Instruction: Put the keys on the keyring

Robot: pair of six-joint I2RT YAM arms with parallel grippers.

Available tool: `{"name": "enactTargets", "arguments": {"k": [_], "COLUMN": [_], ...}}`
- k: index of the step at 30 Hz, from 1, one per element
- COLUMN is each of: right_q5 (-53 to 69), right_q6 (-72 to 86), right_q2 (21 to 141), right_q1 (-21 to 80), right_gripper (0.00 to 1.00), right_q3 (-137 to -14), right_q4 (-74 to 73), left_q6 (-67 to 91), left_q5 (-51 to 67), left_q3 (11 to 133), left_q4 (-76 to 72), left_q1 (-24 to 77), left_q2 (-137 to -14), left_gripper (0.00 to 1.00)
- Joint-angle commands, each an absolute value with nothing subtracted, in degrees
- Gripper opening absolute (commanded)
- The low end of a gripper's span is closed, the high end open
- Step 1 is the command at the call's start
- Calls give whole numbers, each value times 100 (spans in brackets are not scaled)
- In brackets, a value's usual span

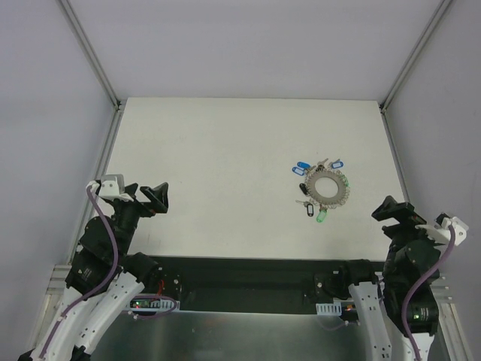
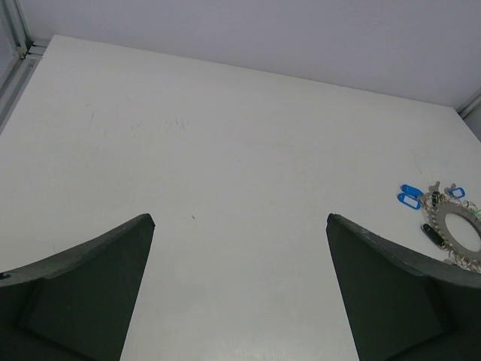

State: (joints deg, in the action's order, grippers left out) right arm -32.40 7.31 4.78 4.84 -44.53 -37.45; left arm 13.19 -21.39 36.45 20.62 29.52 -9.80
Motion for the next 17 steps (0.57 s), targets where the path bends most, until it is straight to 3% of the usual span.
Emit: {"name": "enactTargets", "arguments": {"k": [1,17], "right_q5": [-3761,-3973], "right_q6": [615,483], "right_q2": [80,-185], "right_q1": [755,1046], "right_gripper": [96,96], "right_q3": [-4326,-4149], "right_q4": [-4026,-3911], "left_q6": [1389,967], "left_q5": [-2285,-1863], "left_q3": [3525,3463], "left_q4": [1626,1494], "left_q1": [2900,2487], "left_q2": [-782,-1125], "left_gripper": [99,99]}}
